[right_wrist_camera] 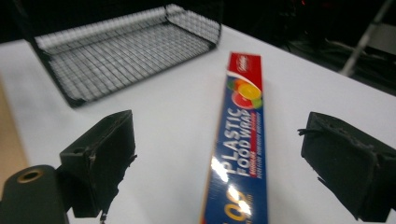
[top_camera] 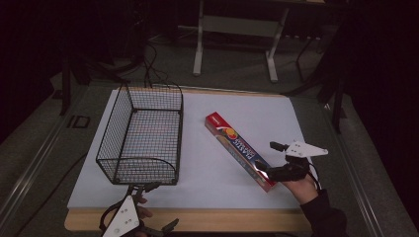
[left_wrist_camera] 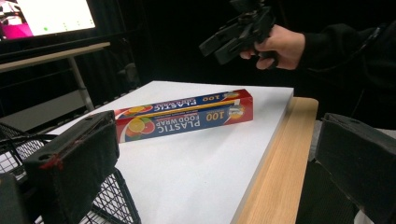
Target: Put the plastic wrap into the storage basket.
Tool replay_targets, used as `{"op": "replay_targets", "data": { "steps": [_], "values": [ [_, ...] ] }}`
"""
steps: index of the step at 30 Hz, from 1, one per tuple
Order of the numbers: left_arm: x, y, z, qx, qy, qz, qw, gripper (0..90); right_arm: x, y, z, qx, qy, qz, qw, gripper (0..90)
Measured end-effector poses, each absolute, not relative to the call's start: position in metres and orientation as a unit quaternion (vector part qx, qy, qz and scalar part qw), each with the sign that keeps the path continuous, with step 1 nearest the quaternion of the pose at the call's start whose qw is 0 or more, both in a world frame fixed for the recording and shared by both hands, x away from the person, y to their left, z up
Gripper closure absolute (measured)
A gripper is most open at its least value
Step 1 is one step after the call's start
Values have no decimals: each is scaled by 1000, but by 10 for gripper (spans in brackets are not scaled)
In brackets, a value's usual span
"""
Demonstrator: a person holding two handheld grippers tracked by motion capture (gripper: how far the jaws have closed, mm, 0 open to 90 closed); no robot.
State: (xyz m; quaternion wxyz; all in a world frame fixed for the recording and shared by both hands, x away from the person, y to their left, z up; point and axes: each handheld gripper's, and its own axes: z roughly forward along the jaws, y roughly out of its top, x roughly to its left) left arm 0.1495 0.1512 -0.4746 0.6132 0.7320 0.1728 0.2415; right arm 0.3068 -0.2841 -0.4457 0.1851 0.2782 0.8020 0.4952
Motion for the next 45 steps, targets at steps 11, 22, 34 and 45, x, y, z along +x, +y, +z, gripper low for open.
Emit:
{"op": "replay_targets", "data": {
  "steps": [11,22,34,45],
  "values": [
    [150,151,-475,734,171,242,610,1,343,-274,-466,324,828,436,139,107],
    [150,151,-475,735,170,241,611,1,362,-259,-475,340,841,403,122,107],
    [149,151,-474,735,168,240,612,1,389,-236,-483,361,856,355,108,107],
    [150,151,-475,736,168,240,611,1,411,-219,-490,375,869,308,94,126]
  ]
}}
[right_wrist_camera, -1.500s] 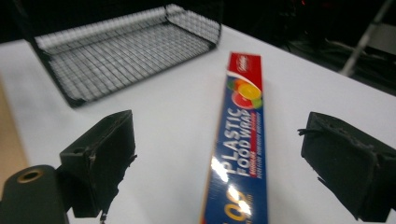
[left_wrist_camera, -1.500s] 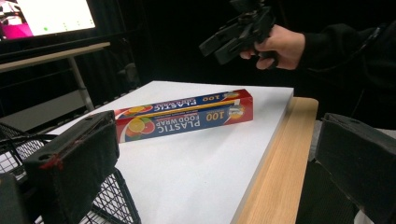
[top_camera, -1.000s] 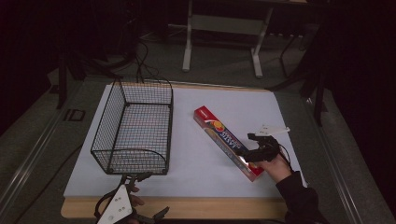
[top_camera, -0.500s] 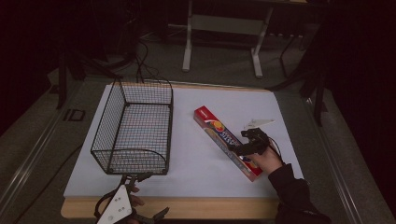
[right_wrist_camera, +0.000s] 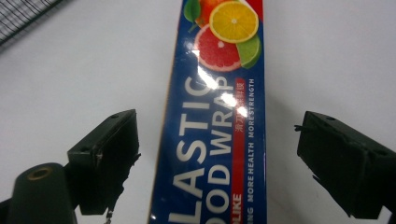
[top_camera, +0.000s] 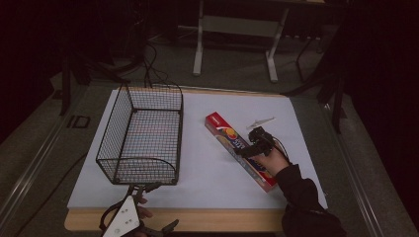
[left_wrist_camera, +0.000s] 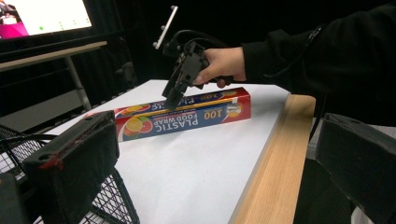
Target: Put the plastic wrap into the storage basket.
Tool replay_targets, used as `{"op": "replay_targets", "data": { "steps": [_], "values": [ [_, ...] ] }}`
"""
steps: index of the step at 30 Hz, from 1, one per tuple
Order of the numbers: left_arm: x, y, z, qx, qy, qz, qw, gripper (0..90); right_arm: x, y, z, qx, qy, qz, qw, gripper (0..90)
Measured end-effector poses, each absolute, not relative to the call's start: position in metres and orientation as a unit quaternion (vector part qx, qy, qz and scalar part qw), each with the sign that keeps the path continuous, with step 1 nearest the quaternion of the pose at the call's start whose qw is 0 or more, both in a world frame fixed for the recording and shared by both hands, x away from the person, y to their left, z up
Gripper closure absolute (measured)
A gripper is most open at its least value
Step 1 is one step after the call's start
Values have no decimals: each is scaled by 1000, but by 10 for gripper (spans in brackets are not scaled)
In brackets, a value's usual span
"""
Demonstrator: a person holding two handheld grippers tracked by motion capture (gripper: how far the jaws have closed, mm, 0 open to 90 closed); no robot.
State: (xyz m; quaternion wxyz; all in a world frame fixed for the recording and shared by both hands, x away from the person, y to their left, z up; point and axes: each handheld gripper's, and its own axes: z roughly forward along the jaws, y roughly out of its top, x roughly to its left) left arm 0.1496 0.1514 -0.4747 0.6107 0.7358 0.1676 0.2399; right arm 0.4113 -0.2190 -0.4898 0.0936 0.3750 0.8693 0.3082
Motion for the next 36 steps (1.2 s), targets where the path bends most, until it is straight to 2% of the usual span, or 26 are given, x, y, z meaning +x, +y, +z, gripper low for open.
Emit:
{"op": "replay_targets", "data": {
  "steps": [14,17,25,29,31,33,36],
  "values": [
    [149,151,-475,737,166,241,610,1,427,-206,-498,394,891,213,70,137],
    [150,151,-475,737,166,241,609,1,429,-204,-500,400,893,198,51,187],
    [149,151,-475,738,165,241,608,1,434,-193,-496,402,904,143,38,224],
    [149,151,-475,739,165,242,607,1,440,-190,-496,416,902,119,15,236],
    [149,151,-475,739,165,242,607,1,442,-189,-497,417,902,112,11,264],
    [149,151,-475,739,165,242,607,1,442,-186,-496,411,905,107,0,339],
    [149,150,-475,740,164,243,606,1,441,-178,-493,398,914,83,19,382]
  ]
}}
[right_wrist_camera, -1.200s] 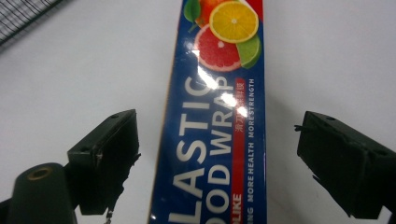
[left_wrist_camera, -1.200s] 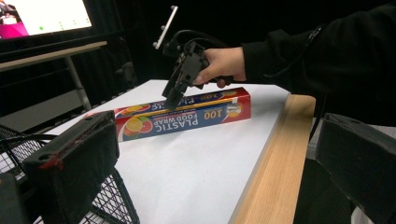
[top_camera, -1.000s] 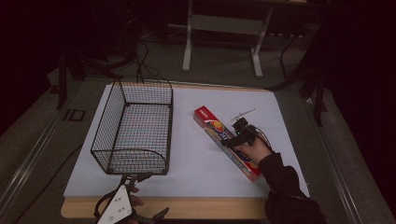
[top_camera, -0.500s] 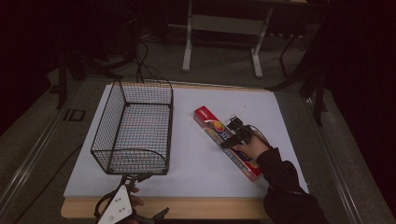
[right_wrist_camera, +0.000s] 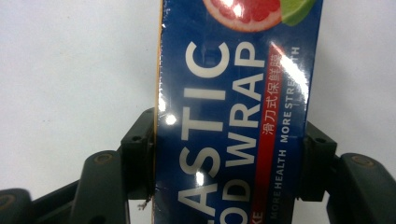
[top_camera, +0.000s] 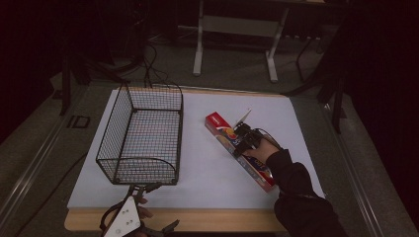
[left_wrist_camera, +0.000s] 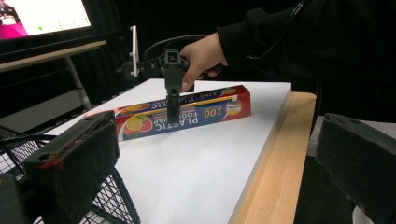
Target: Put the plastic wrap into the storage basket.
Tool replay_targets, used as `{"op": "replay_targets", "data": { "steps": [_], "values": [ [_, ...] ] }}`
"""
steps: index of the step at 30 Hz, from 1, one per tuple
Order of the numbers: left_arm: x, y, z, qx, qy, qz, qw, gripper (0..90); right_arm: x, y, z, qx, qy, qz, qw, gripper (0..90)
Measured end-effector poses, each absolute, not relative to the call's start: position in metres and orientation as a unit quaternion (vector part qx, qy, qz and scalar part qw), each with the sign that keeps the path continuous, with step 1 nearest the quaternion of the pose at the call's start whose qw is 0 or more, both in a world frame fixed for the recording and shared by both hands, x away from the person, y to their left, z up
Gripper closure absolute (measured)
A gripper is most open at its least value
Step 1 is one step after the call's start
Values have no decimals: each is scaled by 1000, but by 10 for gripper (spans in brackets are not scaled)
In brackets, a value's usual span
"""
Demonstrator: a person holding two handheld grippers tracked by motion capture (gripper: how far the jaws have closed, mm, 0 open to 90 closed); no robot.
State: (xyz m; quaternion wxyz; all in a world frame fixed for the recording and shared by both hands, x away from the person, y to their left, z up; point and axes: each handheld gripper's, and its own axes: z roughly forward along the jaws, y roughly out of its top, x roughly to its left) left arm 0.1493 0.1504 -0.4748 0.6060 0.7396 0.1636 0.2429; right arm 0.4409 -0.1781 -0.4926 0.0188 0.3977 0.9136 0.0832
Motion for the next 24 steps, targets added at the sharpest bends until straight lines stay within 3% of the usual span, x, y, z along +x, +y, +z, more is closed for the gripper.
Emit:
{"op": "replay_targets", "data": {
  "steps": [10,13,24],
  "values": [
    [150,150,-475,739,164,242,607,1,446,-183,-486,412,906,91,39,395],
    [151,149,-475,740,164,241,606,1,445,-184,-474,415,902,102,66,394],
    [151,149,-476,741,164,241,605,1,446,-179,-439,415,896,130,84,395]
  ]
}}
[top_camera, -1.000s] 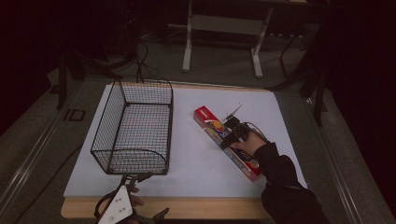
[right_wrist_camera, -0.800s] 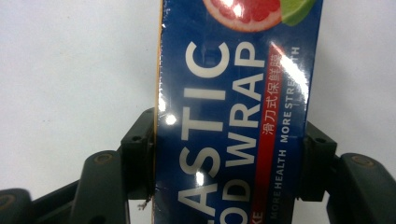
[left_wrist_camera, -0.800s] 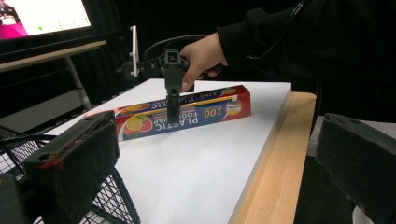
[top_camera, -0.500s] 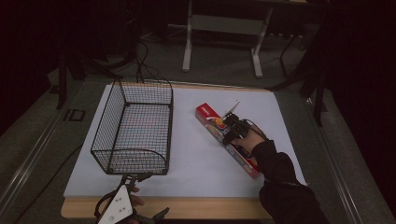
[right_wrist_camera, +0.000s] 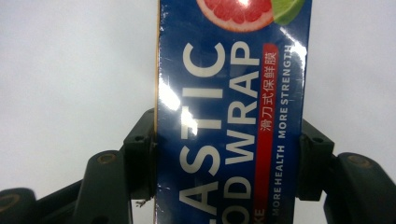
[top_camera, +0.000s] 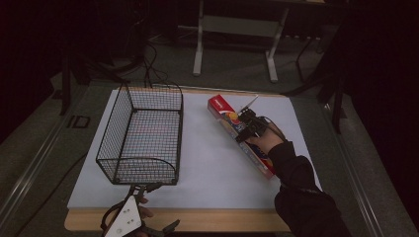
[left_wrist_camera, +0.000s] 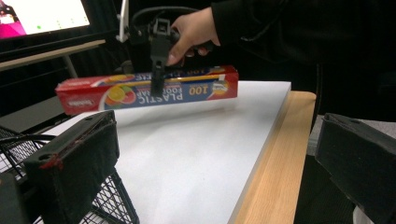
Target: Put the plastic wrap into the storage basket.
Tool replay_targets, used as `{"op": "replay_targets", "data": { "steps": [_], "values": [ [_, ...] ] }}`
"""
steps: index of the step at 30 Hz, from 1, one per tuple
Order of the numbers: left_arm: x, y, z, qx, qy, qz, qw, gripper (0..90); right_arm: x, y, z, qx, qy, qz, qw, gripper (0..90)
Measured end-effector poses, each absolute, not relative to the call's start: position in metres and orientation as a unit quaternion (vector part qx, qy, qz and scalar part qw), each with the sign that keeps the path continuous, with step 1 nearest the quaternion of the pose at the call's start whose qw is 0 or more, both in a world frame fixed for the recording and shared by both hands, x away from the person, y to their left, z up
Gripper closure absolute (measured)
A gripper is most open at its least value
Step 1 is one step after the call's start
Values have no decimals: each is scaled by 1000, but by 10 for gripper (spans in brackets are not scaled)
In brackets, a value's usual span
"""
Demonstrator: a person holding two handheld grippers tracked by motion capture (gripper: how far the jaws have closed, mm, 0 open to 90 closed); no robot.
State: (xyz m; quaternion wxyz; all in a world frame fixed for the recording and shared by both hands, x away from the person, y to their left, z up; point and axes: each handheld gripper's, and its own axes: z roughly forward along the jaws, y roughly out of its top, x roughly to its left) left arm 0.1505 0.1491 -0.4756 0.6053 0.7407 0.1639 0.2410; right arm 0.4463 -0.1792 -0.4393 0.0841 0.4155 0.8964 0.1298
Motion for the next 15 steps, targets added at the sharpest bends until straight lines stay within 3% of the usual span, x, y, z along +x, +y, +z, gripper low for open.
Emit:
{"op": "replay_targets", "data": {
  "steps": [15],
  "values": [
    [151,149,-476,741,165,240,605,1,444,-150,-378,408,886,191,105,395]
  ]
}}
